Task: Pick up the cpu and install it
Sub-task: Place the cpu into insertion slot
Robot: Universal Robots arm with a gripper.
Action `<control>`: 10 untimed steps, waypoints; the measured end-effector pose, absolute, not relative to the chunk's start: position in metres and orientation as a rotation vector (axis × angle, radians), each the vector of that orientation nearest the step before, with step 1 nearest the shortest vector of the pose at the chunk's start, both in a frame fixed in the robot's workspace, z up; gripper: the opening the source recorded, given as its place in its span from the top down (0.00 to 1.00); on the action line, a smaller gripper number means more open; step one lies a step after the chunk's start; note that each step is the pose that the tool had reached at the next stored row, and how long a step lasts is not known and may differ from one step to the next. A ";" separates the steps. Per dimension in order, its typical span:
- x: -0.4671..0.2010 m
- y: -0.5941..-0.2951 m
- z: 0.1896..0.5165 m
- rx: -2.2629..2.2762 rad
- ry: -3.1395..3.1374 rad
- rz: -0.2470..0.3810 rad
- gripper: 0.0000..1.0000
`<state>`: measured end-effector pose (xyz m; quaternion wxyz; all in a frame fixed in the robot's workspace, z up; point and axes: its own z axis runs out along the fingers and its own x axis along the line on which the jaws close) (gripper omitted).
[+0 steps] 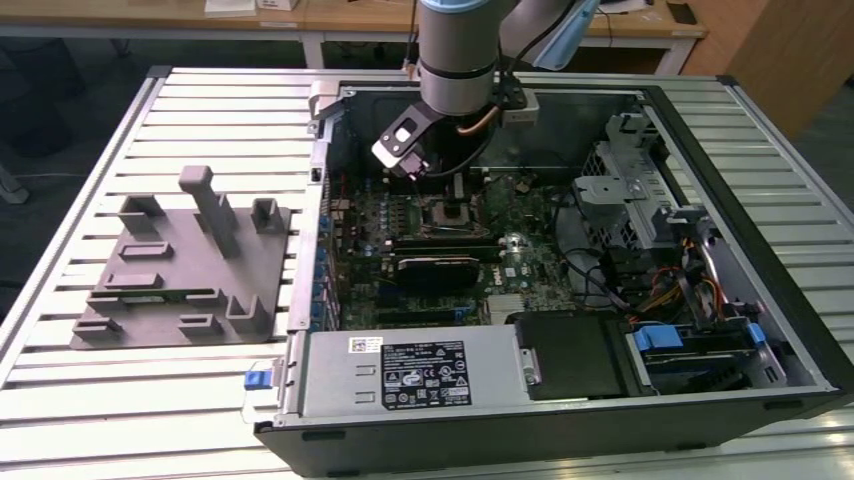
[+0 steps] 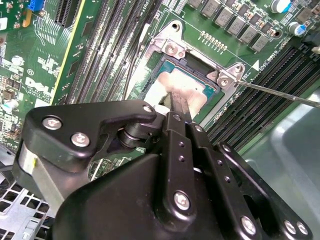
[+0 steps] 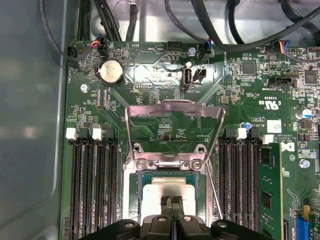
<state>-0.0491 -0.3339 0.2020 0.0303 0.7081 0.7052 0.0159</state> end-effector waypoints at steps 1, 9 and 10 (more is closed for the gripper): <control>-0.049 -0.334 0.201 2.183 2.174 0.050 0.89; -0.049 -0.334 0.198 2.183 2.174 0.048 0.89; -0.049 -0.334 0.198 2.183 2.174 0.048 0.89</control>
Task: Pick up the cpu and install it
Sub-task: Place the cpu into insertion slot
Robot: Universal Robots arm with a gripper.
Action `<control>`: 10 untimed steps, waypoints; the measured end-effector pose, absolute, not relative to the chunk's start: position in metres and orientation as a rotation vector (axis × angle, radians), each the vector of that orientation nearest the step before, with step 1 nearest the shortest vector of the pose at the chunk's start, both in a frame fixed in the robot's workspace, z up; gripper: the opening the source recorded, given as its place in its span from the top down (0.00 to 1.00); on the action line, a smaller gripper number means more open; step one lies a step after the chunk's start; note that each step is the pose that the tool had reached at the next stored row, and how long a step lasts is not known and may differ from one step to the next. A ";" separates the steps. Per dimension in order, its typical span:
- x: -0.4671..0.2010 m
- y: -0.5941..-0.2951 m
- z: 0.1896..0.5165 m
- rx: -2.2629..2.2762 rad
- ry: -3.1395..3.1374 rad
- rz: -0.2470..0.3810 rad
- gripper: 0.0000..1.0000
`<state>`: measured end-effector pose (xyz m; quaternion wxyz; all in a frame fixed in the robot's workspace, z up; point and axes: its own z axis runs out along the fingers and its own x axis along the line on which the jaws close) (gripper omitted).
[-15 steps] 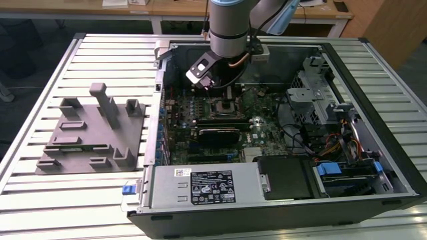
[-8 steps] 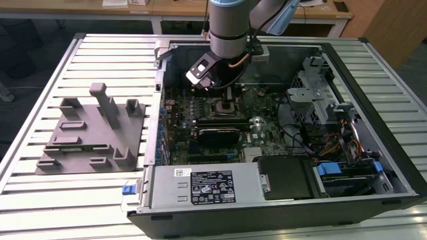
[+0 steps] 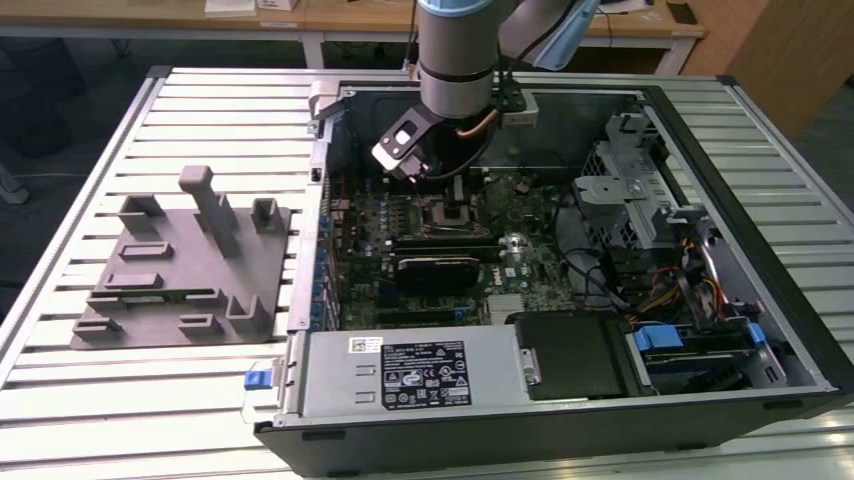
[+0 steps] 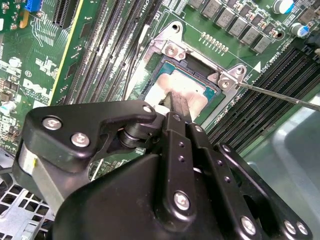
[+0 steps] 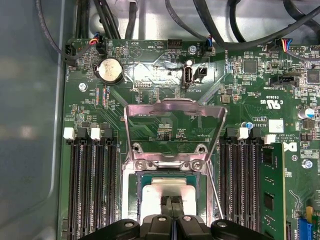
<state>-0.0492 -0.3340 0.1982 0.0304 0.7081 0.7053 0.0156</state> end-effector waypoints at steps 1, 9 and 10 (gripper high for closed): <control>-0.049 -0.334 0.198 2.183 2.174 0.048 0.89; -0.049 -0.334 0.198 2.183 2.174 0.049 0.89; -0.049 -0.334 0.198 2.183 2.174 0.049 0.89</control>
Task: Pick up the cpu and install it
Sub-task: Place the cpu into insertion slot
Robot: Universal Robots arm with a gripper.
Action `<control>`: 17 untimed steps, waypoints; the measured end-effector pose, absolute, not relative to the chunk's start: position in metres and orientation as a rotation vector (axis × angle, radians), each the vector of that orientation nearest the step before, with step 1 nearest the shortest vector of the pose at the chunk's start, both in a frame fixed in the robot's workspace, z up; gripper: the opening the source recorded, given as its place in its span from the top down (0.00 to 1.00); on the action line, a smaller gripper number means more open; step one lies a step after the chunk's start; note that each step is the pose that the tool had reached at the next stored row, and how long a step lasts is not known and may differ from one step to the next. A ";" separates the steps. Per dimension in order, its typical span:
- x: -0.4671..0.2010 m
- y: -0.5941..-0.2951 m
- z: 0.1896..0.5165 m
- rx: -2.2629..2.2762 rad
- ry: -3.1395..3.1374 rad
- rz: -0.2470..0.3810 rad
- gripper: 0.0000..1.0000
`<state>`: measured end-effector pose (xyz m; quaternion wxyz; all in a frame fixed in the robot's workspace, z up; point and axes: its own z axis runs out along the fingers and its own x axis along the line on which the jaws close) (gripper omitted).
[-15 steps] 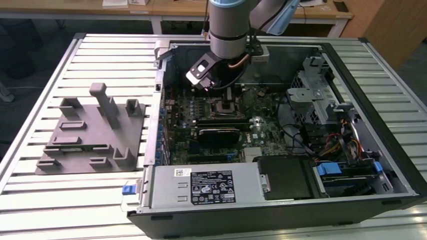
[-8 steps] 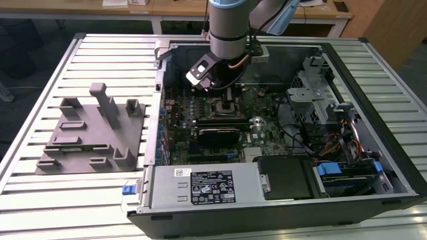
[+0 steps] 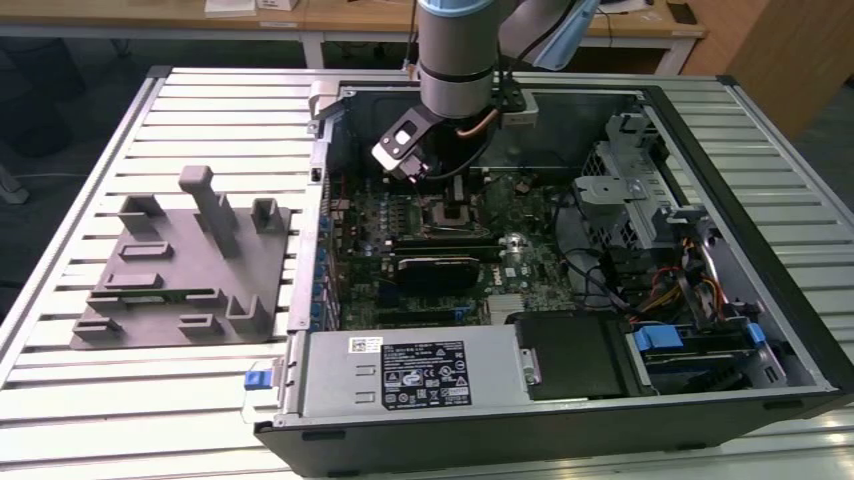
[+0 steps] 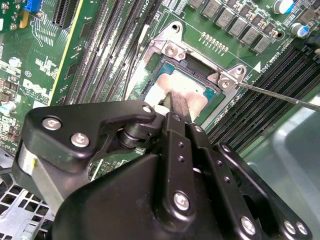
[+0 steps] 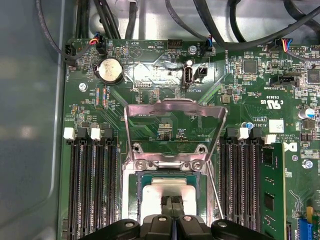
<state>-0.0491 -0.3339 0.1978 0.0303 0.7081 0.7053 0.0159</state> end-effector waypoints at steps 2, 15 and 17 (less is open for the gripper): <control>-0.049 -0.334 0.198 2.183 2.174 0.050 0.89; -0.049 -0.334 0.233 2.183 2.174 0.049 0.89; -0.049 -0.334 0.241 2.183 2.174 0.049 0.89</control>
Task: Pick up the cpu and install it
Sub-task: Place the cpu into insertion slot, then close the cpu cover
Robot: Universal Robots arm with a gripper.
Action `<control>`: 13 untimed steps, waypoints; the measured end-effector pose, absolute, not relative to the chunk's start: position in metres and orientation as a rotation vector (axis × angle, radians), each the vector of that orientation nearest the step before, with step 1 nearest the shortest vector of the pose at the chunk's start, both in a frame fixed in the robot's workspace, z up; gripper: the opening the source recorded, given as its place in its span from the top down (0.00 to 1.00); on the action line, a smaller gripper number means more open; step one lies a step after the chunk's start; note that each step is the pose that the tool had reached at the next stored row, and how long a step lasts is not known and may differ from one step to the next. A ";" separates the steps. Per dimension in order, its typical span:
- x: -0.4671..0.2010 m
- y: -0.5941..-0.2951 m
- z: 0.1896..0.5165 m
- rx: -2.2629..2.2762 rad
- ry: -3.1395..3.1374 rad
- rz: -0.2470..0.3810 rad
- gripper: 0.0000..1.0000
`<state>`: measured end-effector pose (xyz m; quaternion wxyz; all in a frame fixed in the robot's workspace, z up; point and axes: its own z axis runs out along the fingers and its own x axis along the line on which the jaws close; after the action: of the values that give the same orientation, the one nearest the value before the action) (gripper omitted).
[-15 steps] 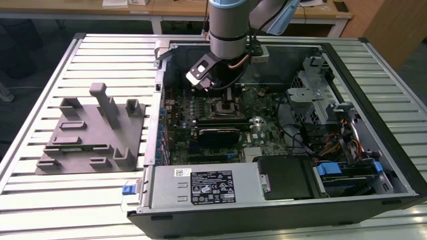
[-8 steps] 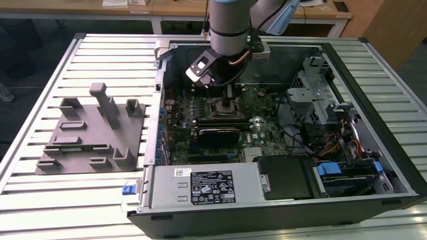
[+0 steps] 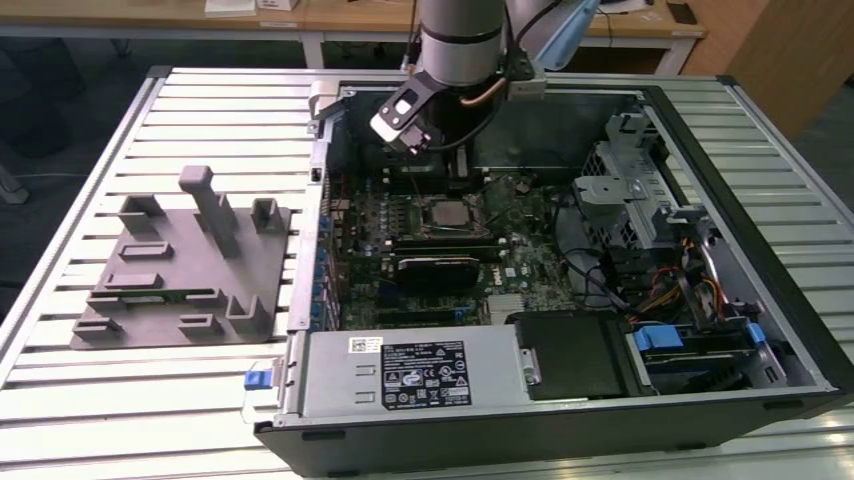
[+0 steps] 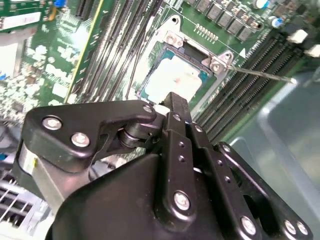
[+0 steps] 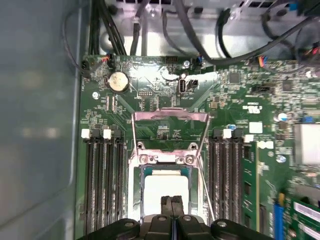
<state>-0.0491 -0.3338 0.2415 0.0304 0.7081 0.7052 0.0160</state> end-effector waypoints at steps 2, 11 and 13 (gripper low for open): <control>-0.049 -0.334 0.250 2.183 2.174 0.049 0.89; -0.049 -0.334 0.267 2.182 2.173 0.050 0.89; -0.049 -0.334 0.269 2.182 2.173 0.050 0.89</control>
<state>-0.0491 -0.3339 0.2688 0.0306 0.7081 0.7053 0.0161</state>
